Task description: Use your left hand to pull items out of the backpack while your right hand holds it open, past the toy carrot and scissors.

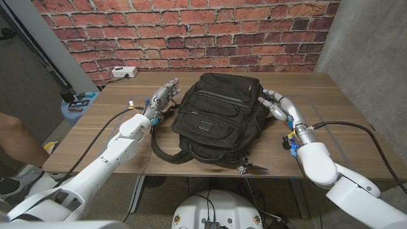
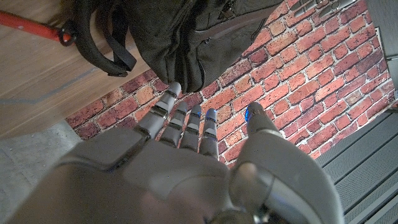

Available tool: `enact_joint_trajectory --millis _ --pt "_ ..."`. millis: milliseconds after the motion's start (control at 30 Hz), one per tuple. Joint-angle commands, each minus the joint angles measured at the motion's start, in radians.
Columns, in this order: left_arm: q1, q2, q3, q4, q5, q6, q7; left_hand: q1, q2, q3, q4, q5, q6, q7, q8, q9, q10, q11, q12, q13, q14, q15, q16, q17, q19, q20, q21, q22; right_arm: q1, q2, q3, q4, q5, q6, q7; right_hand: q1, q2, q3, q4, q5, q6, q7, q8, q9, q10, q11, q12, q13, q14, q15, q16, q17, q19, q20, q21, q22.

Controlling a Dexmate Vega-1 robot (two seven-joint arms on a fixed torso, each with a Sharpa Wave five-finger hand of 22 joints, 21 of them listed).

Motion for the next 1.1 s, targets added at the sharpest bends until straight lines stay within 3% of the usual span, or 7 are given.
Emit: enact_joint_trajectory --millis 33,367,567,1100 --pt "0.0 0.008 -0.002 -0.01 0.005 -0.005 -0.002 0.009 0.002 0.001 -0.006 0.006 0.003 0.002 0.0 0.002 0.001 0.001 -0.001 0.002 0.0 0.007 0.0 0.003 0.006 0.0 -0.003 0.003 -0.044 0.006 -0.025 -0.082 -0.108 -0.102 -0.021 0.018 -0.005 0.003 -0.009 0.008 0.015 0.003 0.008 -0.001 0.01 0.001 0.007 0.001 0.014 -0.032 0.008 -0.003 0.017 -0.015 0.006 -0.001" --pt "0.016 0.004 -0.008 -0.022 0.003 -0.015 0.014 0.009 0.002 0.0 -0.008 0.006 0.004 0.002 0.0 0.002 0.0 0.003 -0.002 0.002 -0.001 0.007 0.0 0.003 0.01 -0.001 -0.008 0.003 -0.062 0.001 -0.073 -0.143 -0.208 -0.226 -0.022 0.033 -0.012 0.003 -0.011 0.009 0.021 0.006 0.008 -0.001 0.015 0.001 0.007 0.001 0.018 -0.03 0.008 -0.006 0.021 -0.012 0.005 -0.001" --pt "0.025 0.002 -0.01 -0.026 0.003 -0.023 0.021 0.009 0.003 -0.001 -0.009 0.006 0.003 0.002 0.0 0.002 0.0 0.002 -0.002 0.002 -0.001 0.007 0.0 0.003 0.011 -0.001 -0.011 0.003 -0.073 0.0 -0.104 -0.174 -0.249 -0.252 -0.024 0.04 -0.015 0.003 -0.011 0.009 0.021 0.006 0.007 -0.001 0.015 0.007 0.007 0.001 0.021 -0.027 0.008 -0.007 0.023 -0.01 0.004 -0.002" --pt "0.061 0.018 -0.036 -0.046 -0.007 -0.047 0.035 0.01 0.004 -0.002 -0.011 0.006 0.003 0.003 0.0 0.002 0.001 0.002 -0.002 0.002 -0.001 0.008 0.0 0.003 0.013 -0.001 -0.021 0.004 -0.004 0.024 -0.259 -0.226 -0.345 -0.364 0.016 0.059 -0.024 0.002 -0.011 0.01 0.023 0.013 0.006 -0.001 0.017 0.016 0.005 0.001 0.025 -0.017 0.007 -0.01 0.026 -0.005 0.002 -0.002"
